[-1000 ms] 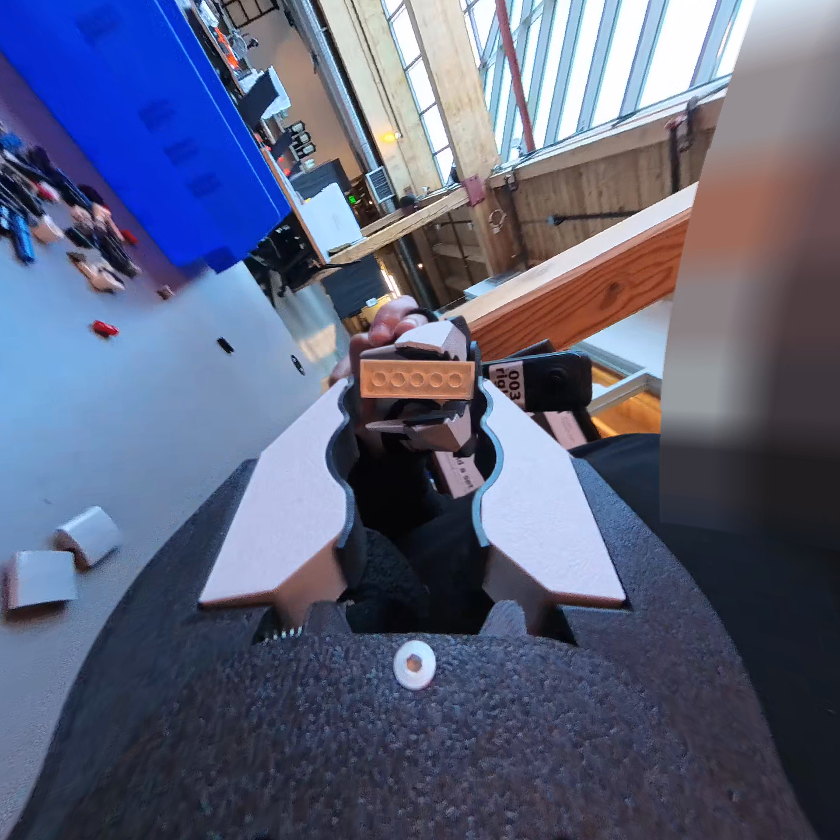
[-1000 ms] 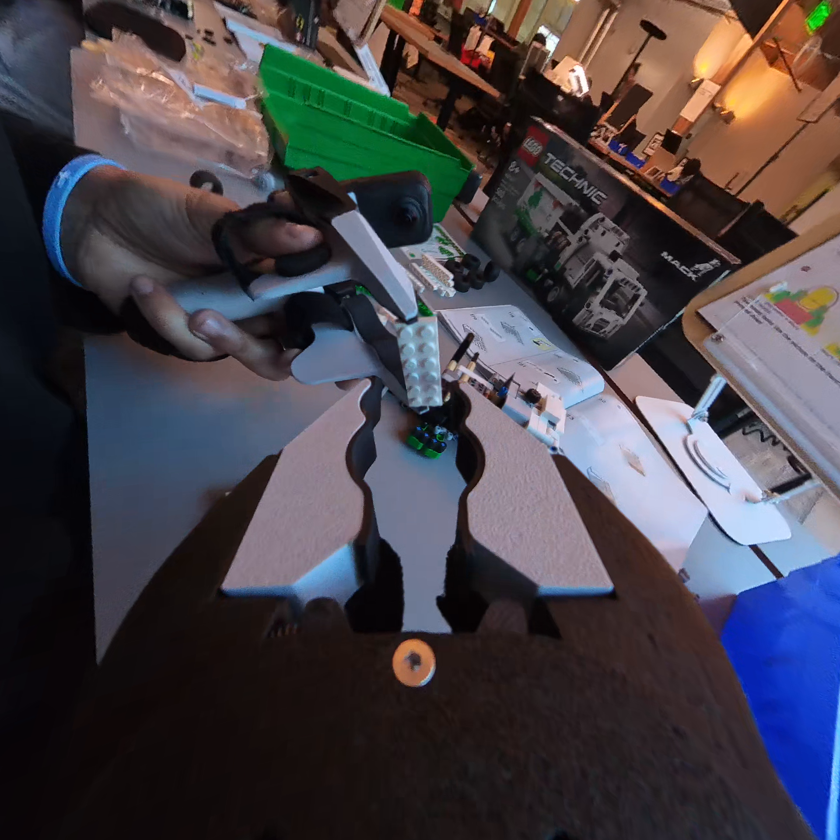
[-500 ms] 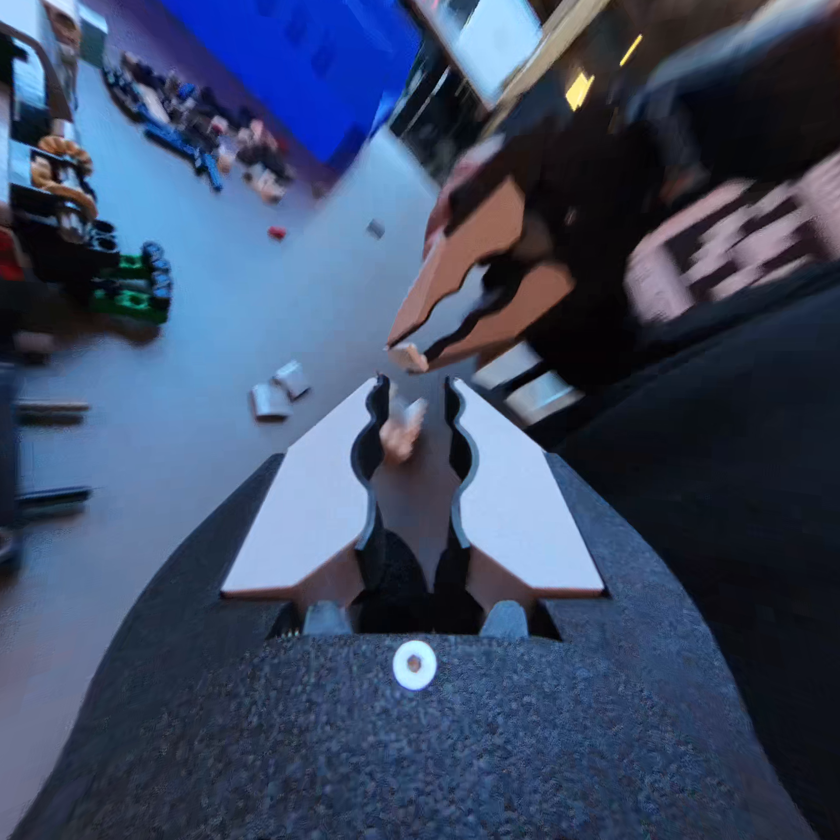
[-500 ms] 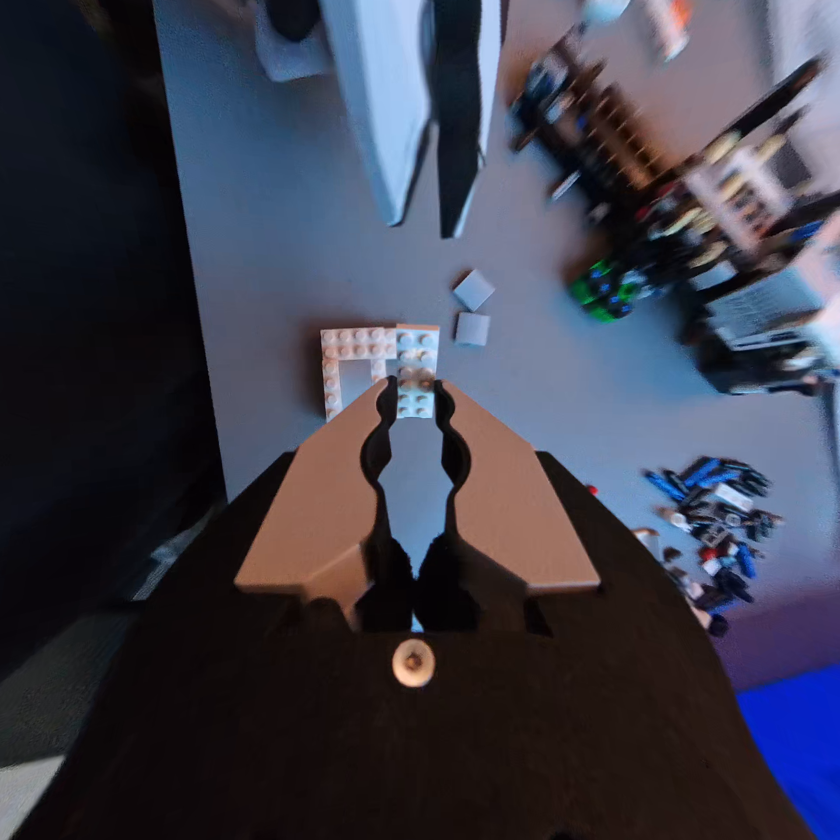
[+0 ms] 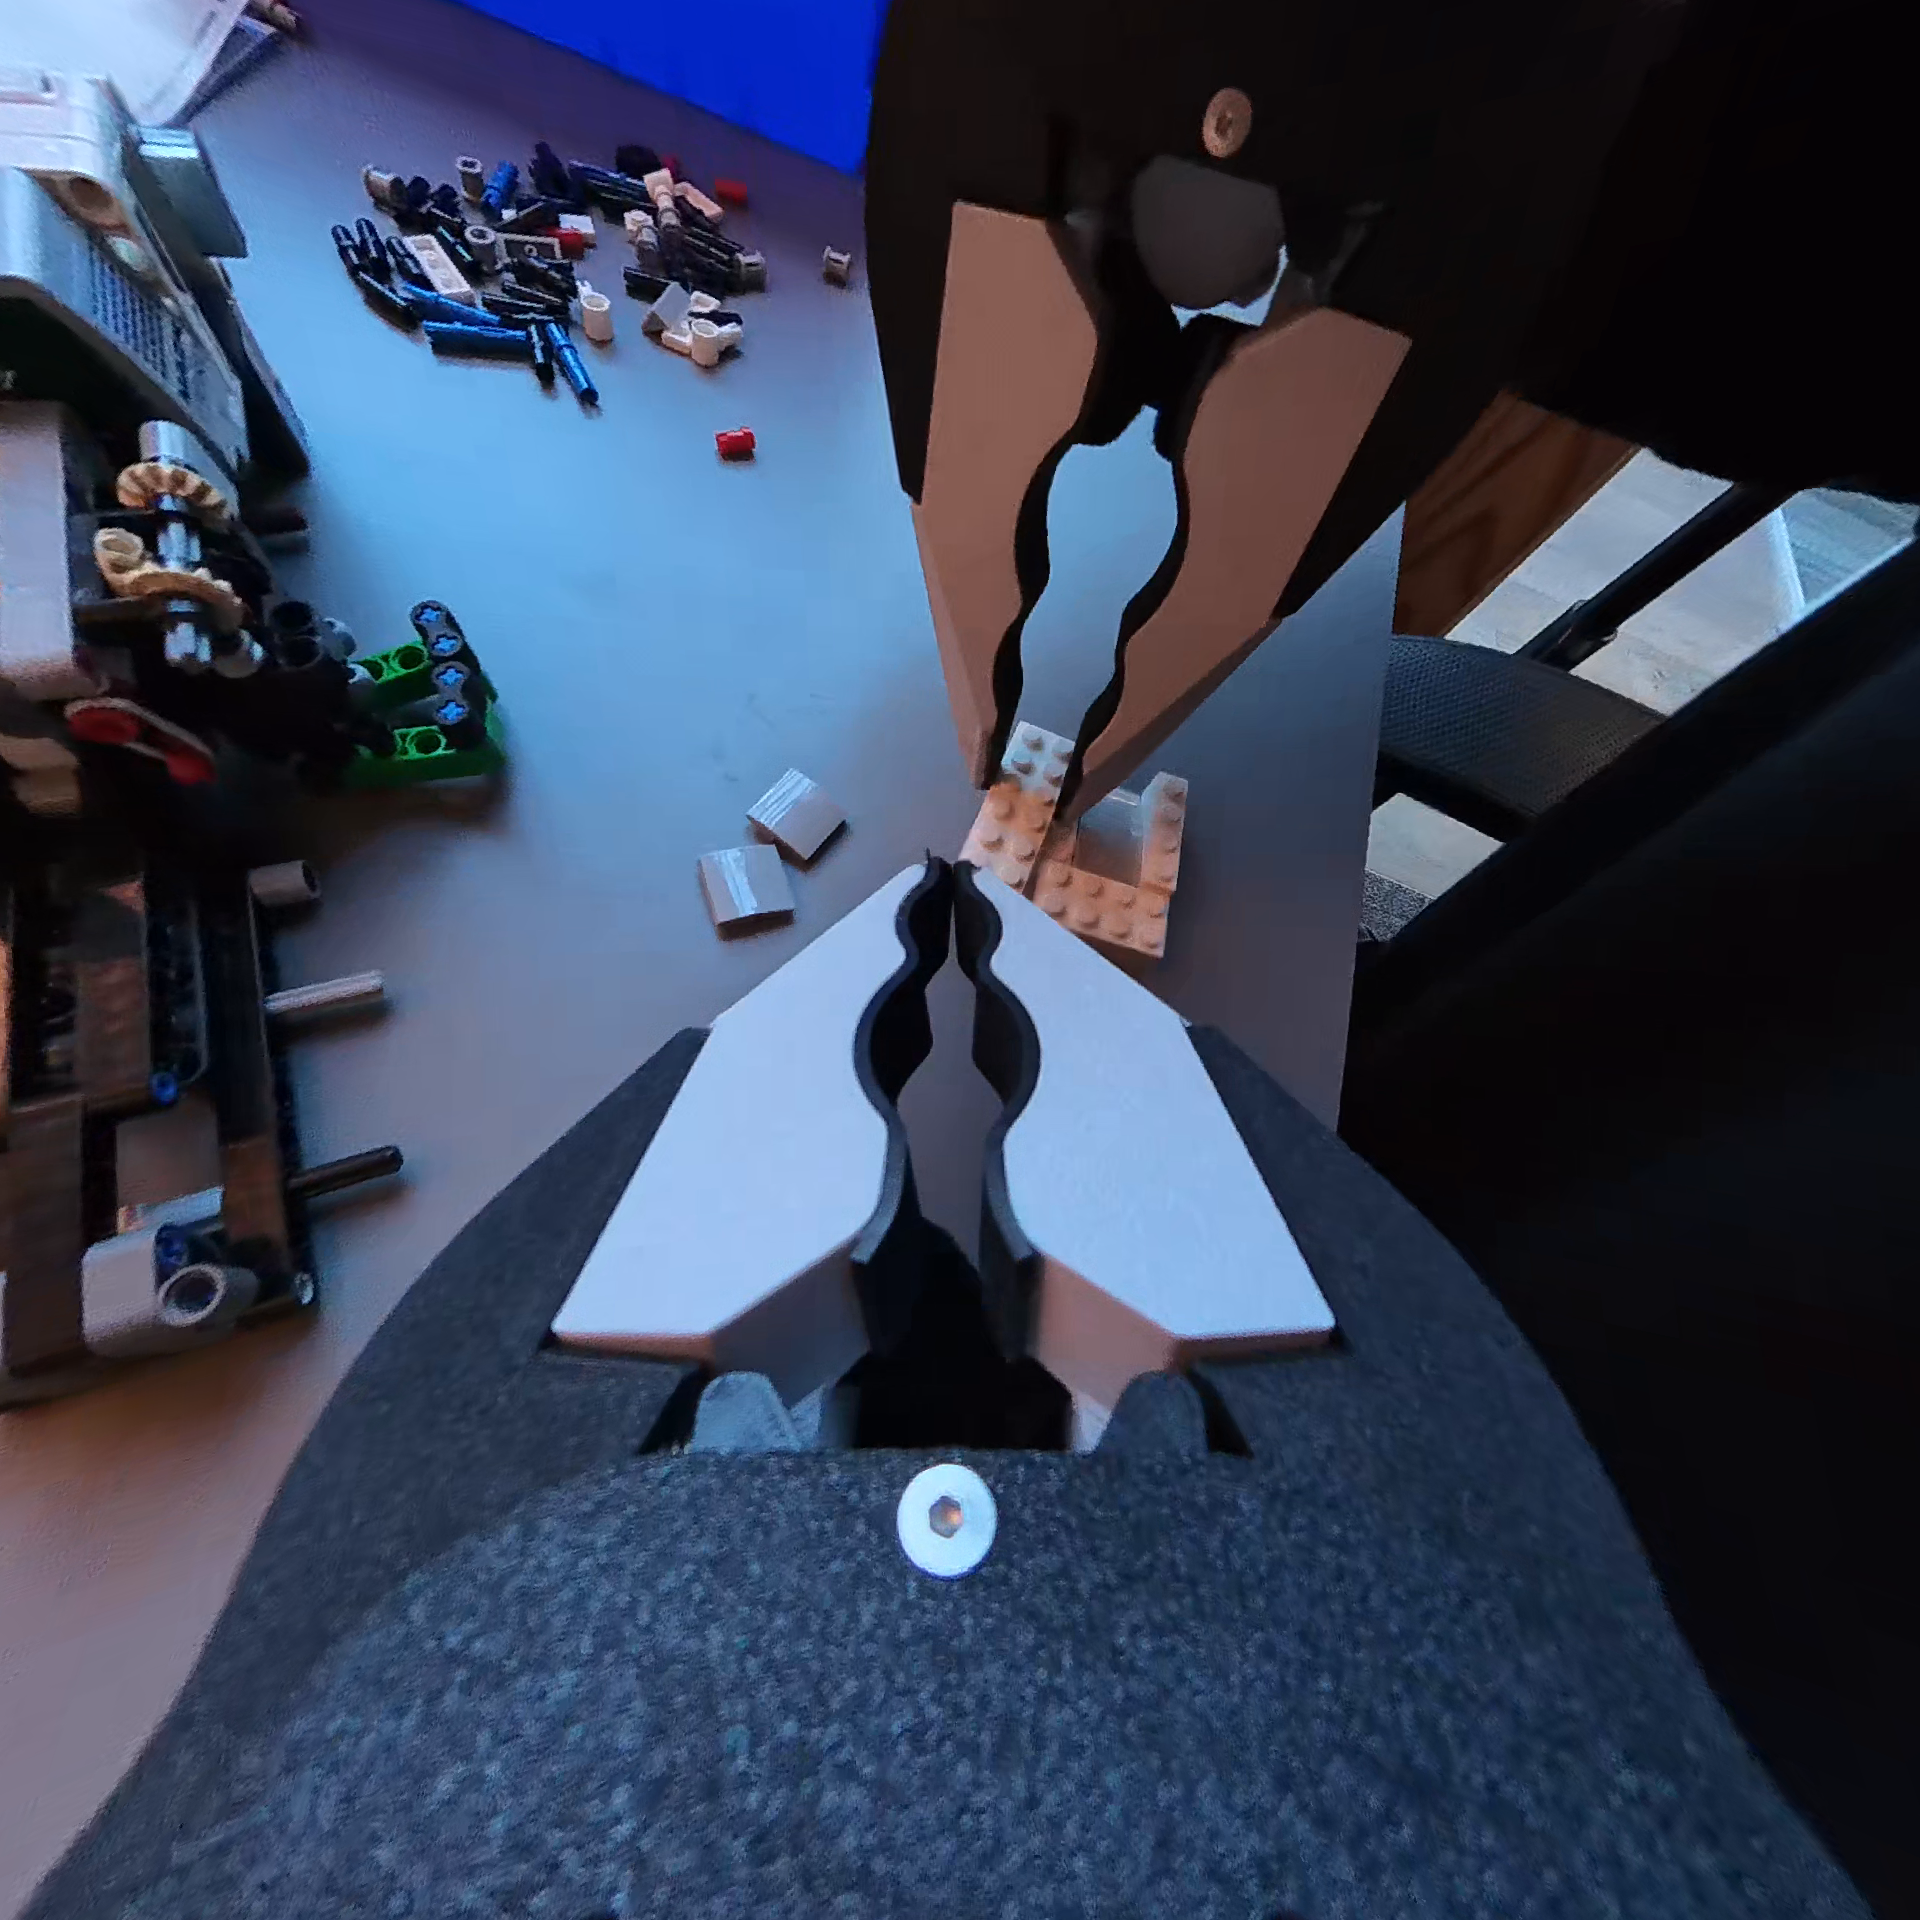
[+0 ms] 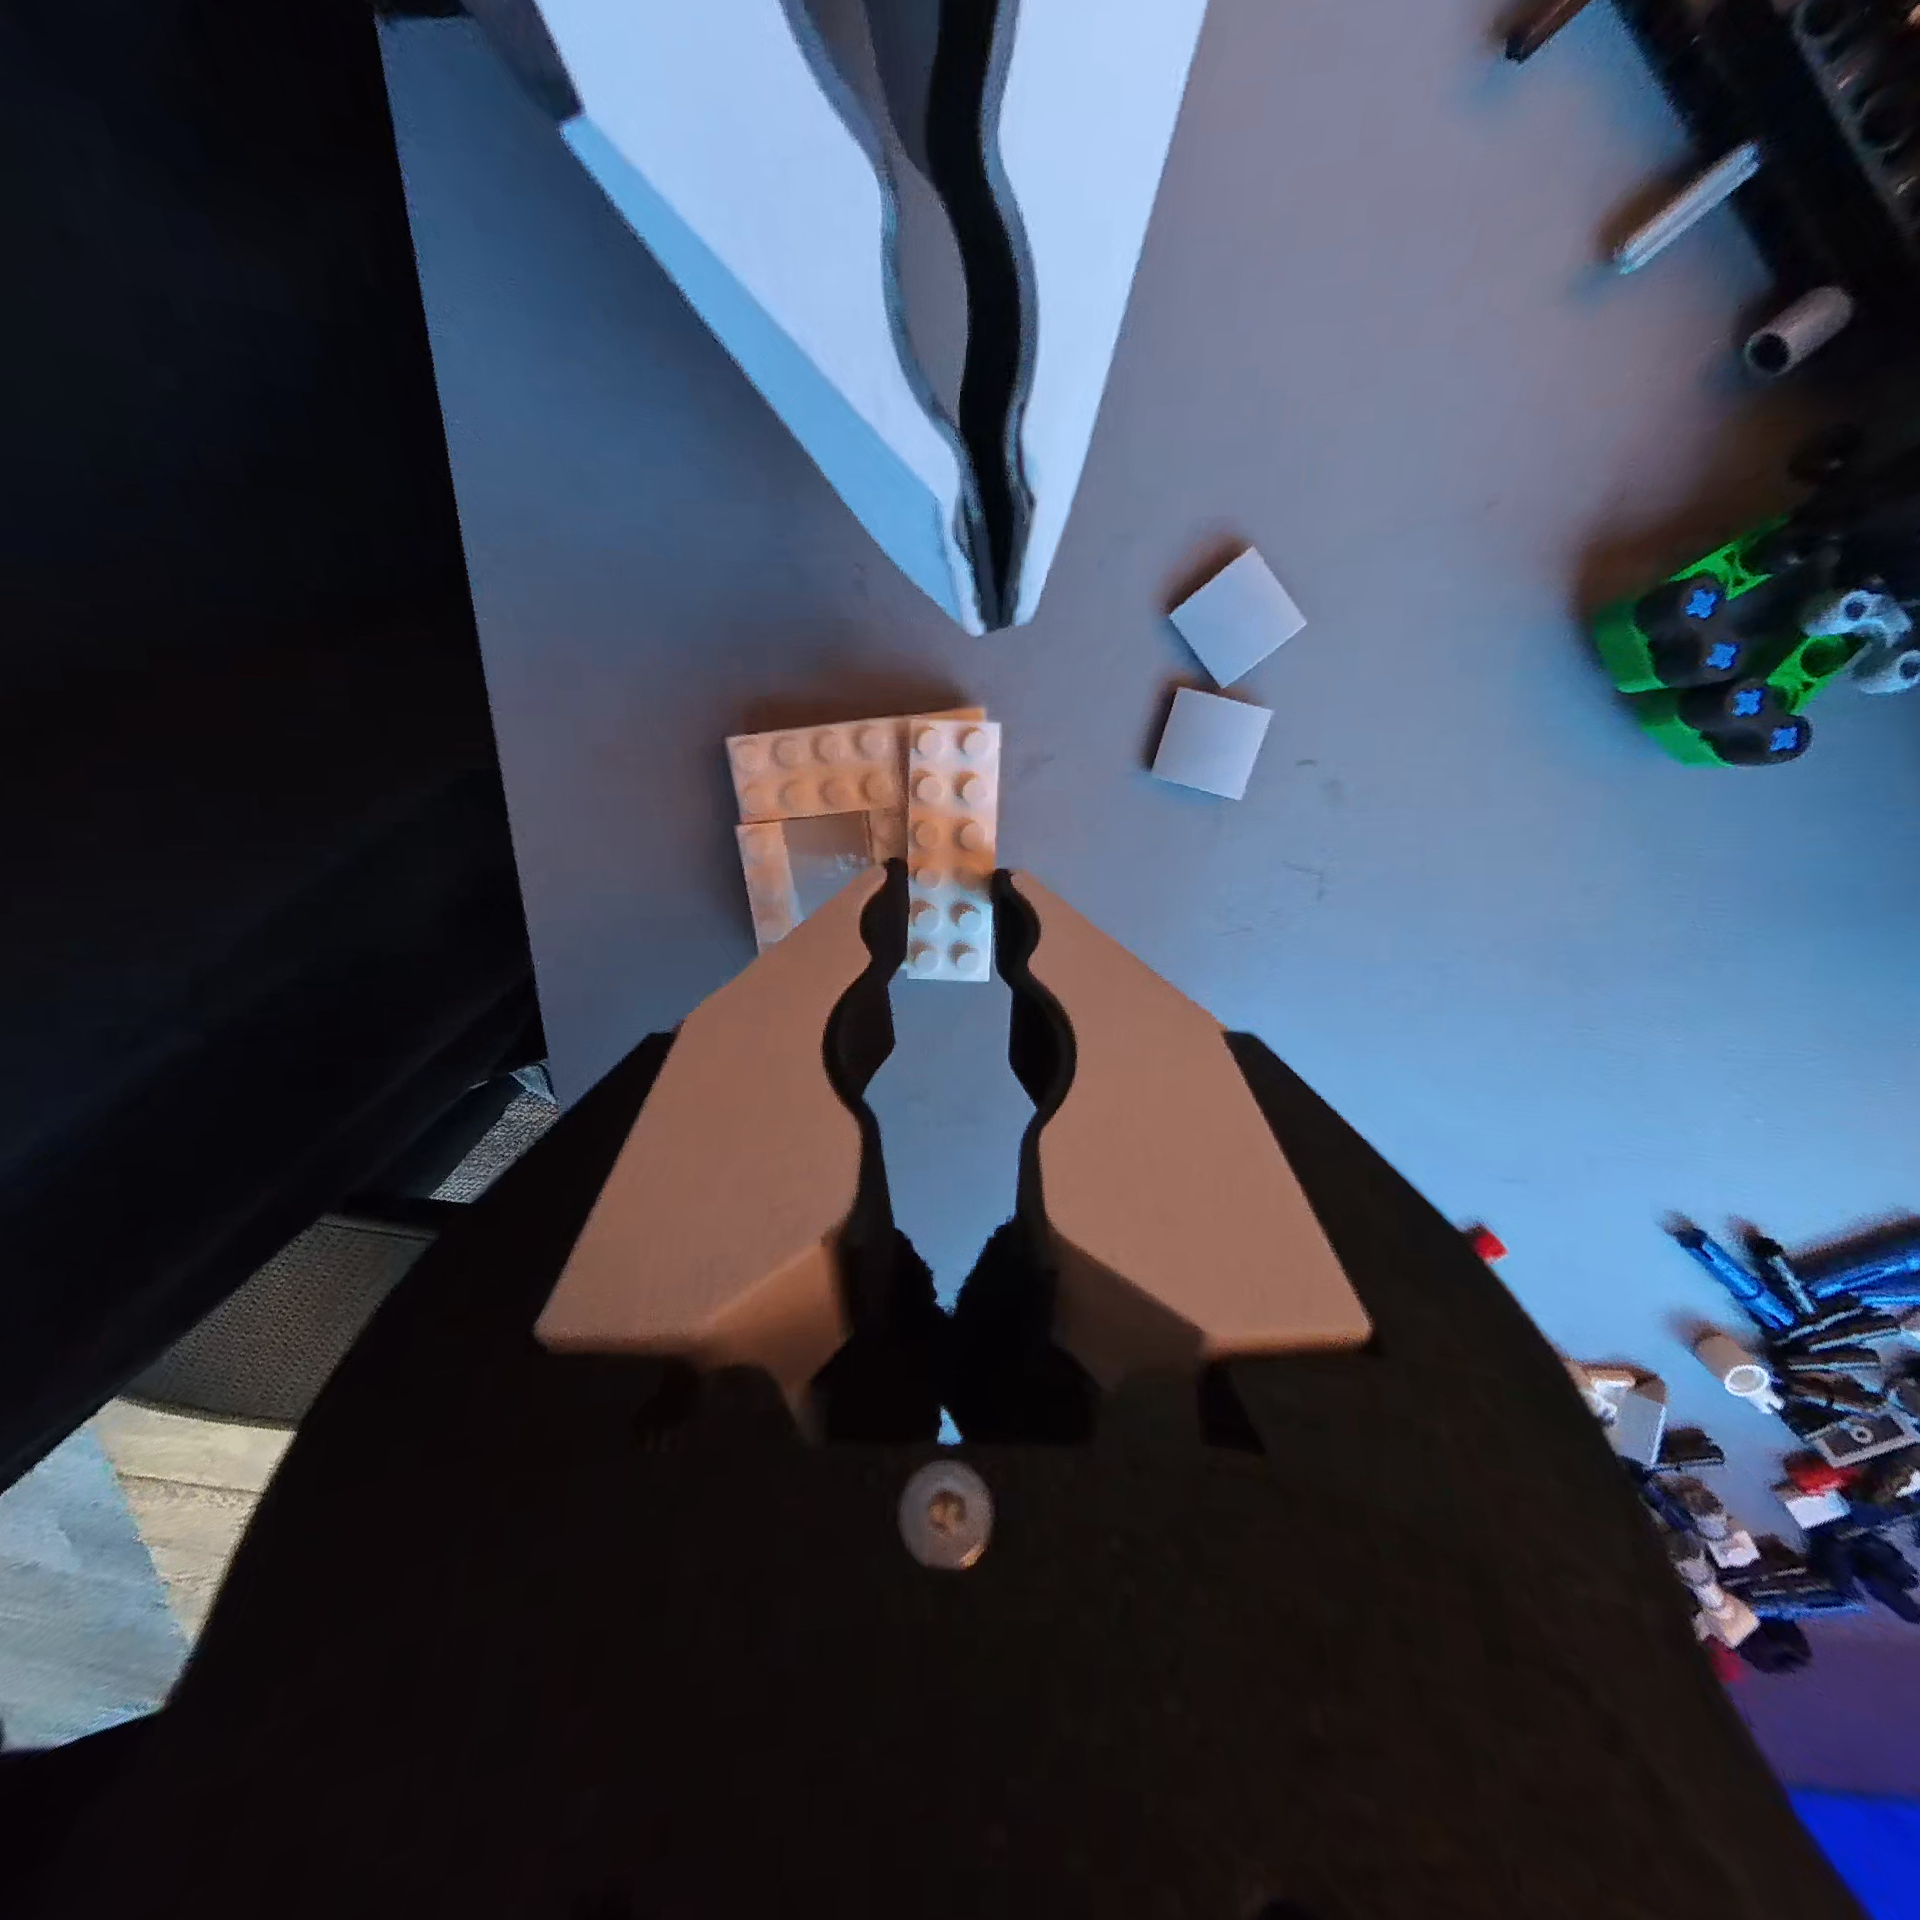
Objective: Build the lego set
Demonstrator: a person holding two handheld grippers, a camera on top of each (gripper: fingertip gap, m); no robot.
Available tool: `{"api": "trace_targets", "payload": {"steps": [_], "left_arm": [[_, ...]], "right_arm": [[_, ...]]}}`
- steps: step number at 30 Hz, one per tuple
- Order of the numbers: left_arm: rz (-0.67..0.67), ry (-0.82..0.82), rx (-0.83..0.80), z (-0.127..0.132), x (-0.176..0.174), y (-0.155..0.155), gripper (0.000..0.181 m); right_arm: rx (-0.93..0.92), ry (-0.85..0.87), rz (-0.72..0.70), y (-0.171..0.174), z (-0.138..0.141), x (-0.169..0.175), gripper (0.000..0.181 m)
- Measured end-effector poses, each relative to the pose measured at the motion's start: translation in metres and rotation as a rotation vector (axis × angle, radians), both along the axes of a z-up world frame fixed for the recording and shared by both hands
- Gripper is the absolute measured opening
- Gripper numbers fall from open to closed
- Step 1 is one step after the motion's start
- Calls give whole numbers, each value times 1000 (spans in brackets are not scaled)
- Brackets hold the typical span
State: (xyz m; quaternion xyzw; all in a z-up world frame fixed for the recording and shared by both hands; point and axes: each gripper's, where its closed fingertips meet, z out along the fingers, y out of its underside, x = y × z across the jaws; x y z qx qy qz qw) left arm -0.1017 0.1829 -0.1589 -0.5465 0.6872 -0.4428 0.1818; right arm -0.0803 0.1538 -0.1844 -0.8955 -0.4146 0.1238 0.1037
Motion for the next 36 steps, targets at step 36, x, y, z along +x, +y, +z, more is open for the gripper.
{"api": "trace_targets", "payload": {"steps": [36], "left_arm": [[-21, 92, -2, -14, 3, -20, 0]], "right_arm": [[71, -6, 180, 3, -1, -5, 15]]}}
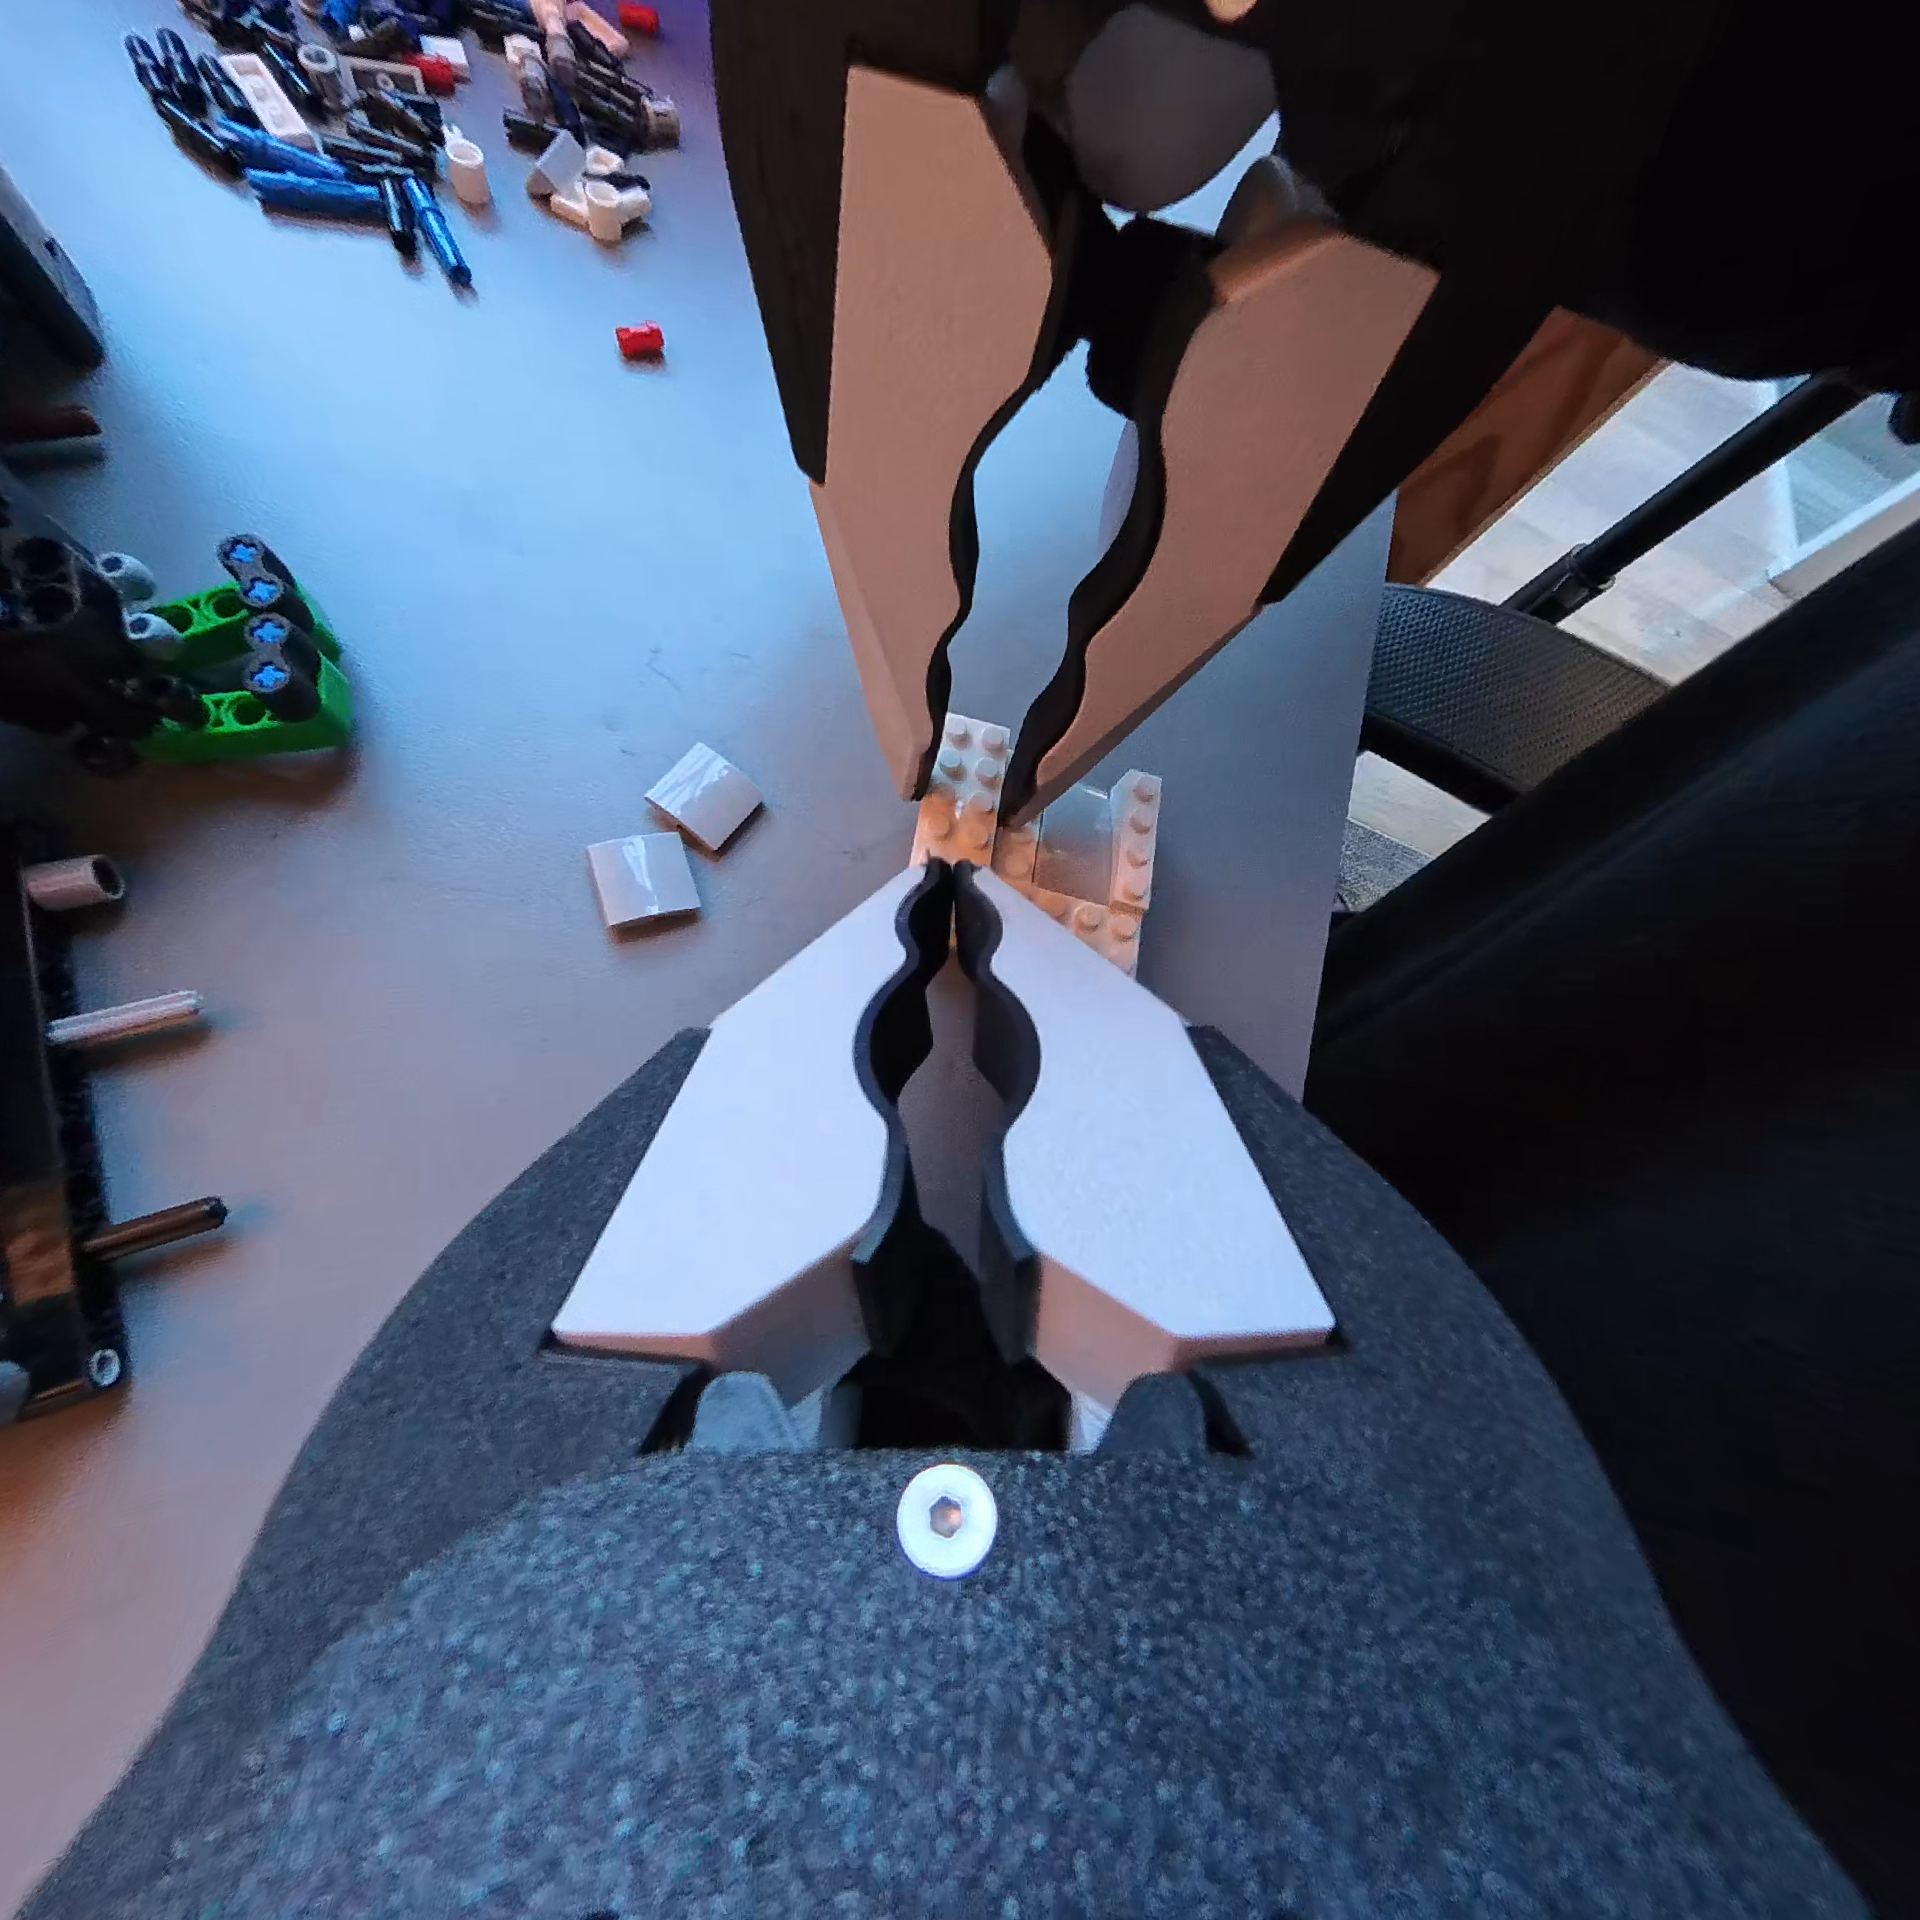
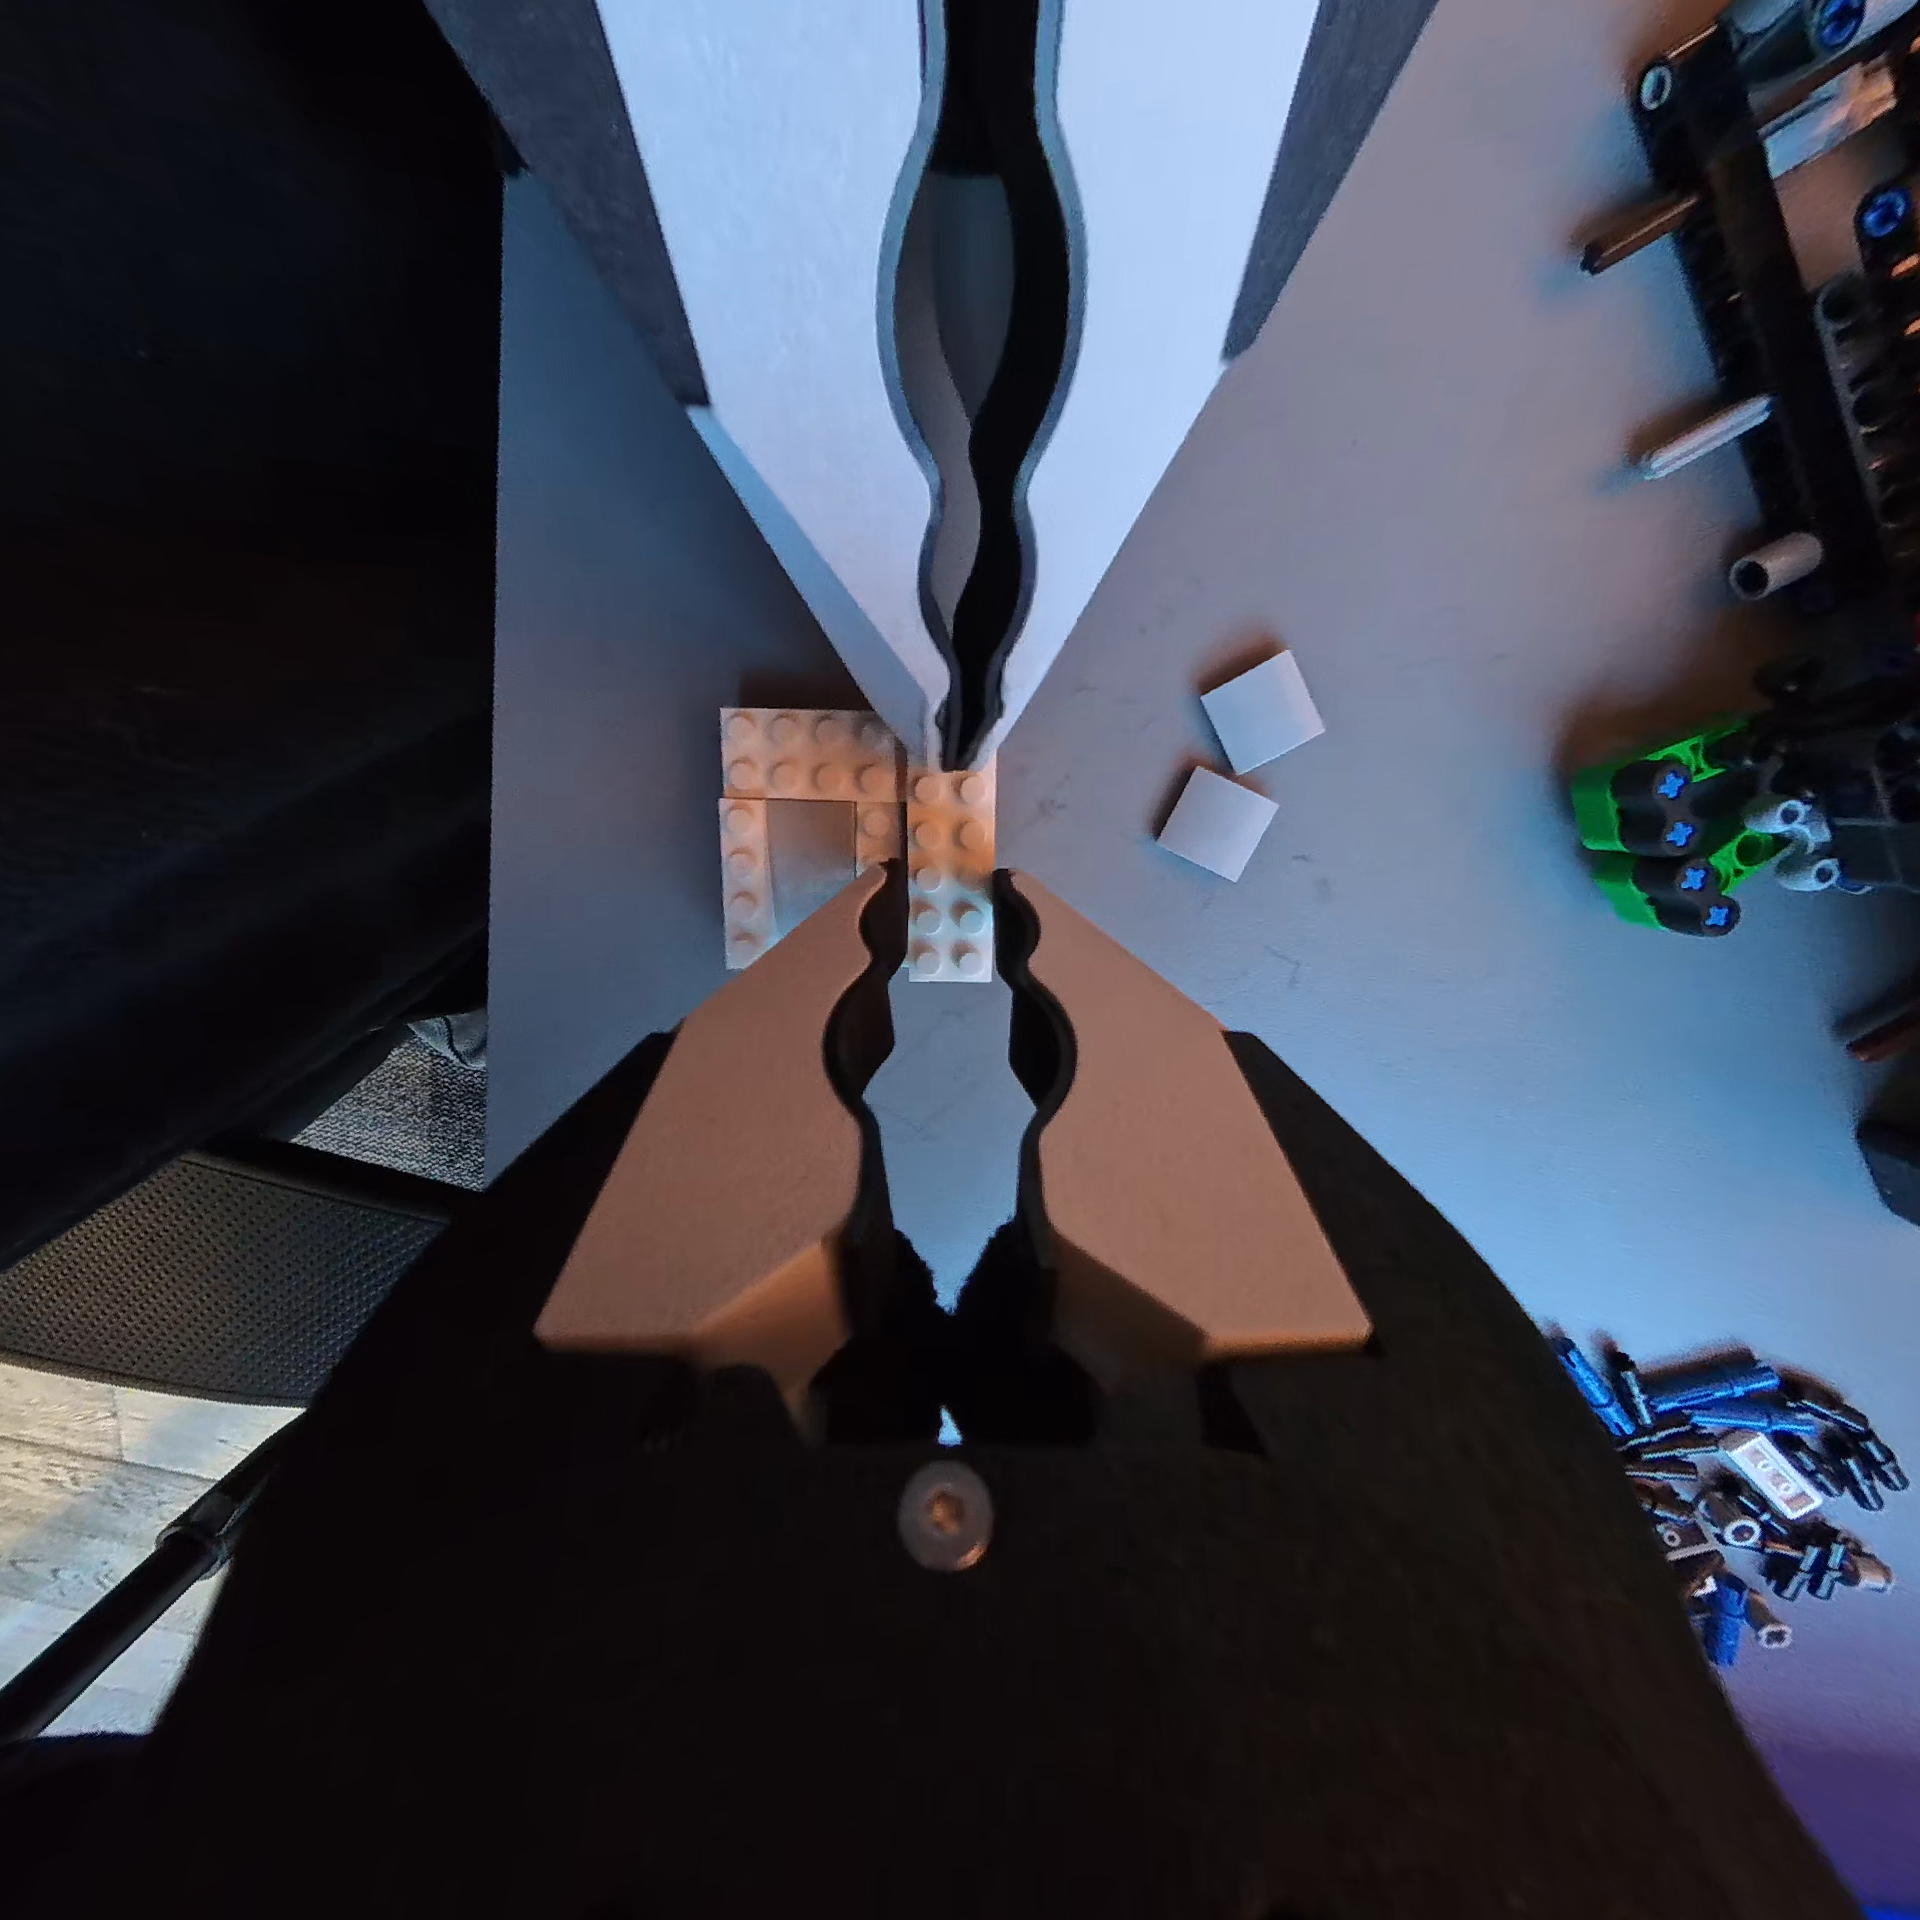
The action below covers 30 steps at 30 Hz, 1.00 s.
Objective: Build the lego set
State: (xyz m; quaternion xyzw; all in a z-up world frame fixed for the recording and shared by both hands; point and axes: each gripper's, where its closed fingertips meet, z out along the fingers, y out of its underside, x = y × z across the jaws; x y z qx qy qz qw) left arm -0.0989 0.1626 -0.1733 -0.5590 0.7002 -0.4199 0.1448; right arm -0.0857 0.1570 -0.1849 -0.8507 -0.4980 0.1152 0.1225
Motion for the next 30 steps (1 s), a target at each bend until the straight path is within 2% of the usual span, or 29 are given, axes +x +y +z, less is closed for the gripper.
{"api": "trace_targets", "payload": {"steps": [12, 17, 21, 24, 26, 28, 30], "left_arm": [[-2, 20, -11, -6, 0, -2, 0], [-4, 44, 42, -13, -3, 0, 0], [32, -18, 26, 3, -2, 5, 0], [50, -17, -21, 5, -5, 9, 0], [47, -23, -62, 9, -9, 8, 1], [37, -34, -109, 15, -15, 3, 11], [37, -32, -142, 19, -22, -2, 26]], "right_arm": [[-37, 29, -8, -4, 0, -3, 15], [-53, 47, -29, -3, -5, -4, 15], [-28, 60, -36, -2, 1, -3, 13], [-8, 108, -46, -4, 10, -8, 12], [-4, 196, -24, -13, 20, -19, 12], [2, 215, -14, -21, 23, -22, 12], [20, 164, -7, -25, 18, -15, 12]]}}
